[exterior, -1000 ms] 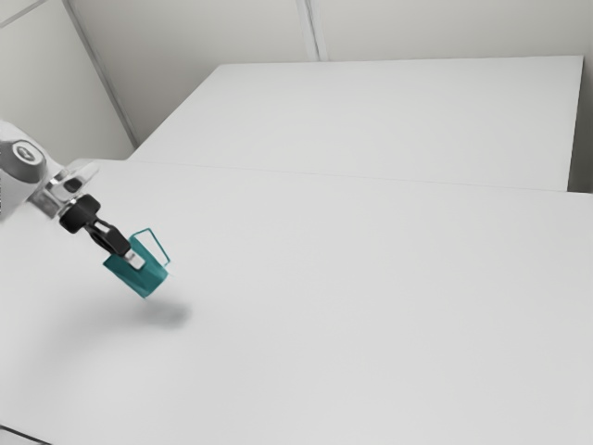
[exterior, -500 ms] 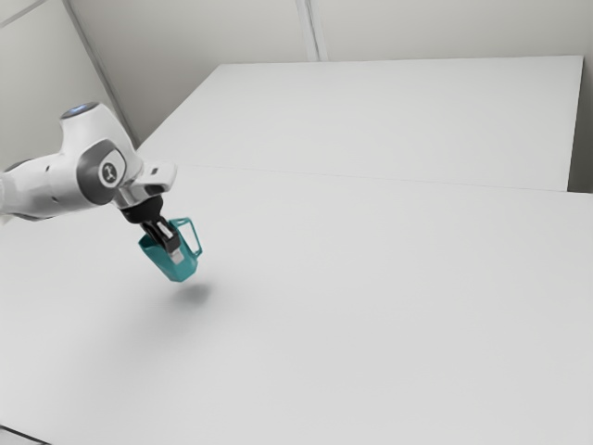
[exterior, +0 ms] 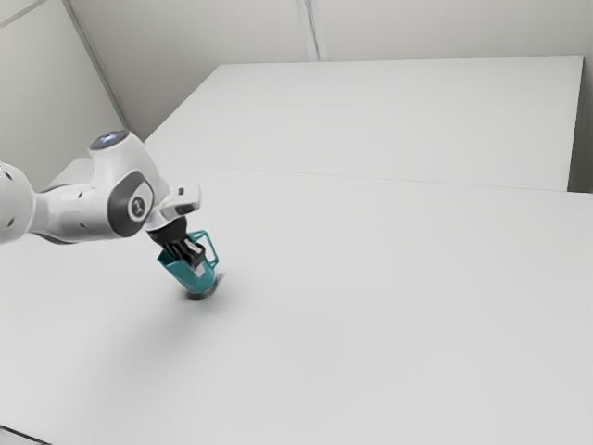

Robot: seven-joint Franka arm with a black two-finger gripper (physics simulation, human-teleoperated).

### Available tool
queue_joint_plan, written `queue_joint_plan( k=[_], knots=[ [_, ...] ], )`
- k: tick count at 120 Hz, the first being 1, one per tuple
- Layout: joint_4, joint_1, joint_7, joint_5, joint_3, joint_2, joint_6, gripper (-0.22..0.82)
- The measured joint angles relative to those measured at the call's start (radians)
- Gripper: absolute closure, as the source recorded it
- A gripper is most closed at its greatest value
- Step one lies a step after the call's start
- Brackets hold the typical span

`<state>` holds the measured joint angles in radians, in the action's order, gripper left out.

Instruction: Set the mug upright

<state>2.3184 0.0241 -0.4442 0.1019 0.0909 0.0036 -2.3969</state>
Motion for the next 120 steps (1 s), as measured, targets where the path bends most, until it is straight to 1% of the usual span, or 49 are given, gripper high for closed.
queue_joint_plan(
  k=[20, 27, 34, 40, 51, 58, 66, 76, 85, 95, 107, 120],
  knots=[
    [-0.002, -0.012, 0.045, 0.0, 0.001, 0.024, -0.018, 0.78],
    [-0.003, -0.012, 0.056, 0.003, 0.001, 0.03, -0.022, 0.75],
    [-0.003, -0.008, 0.063, 0.009, 0.0, 0.033, -0.025, 0.71],
    [-0.003, -0.003, 0.068, 0.012, 0.0, 0.033, -0.026, 0.63],
    [-0.004, 0.011, 0.075, 0.016, 0.0, 0.028, -0.028, 0.43],
    [-0.004, 0.018, 0.079, 0.017, 0.0, 0.023, -0.028, 0.33],
    [-0.006, 0.025, 0.082, 0.017, -0.001, 0.009, -0.024, 0.24],
    [-0.011, 0.045, 0.085, 0.018, -0.014, -0.02, -0.009, 0.16],
    [-0.018, 0.052, 0.088, 0.019, -0.019, -0.053, 0.013, 0.11],
    [-0.043, 0.037, 0.091, 0.019, -0.026, -0.078, 0.046, 0.08],
    [-0.117, 0.01, 0.094, 0.019, -0.035, -0.084, 0.114, 0.05],
    [-0.23, 0.008, 0.098, 0.02, -0.036, -0.07, 0.214, 0.03]
  ],
)
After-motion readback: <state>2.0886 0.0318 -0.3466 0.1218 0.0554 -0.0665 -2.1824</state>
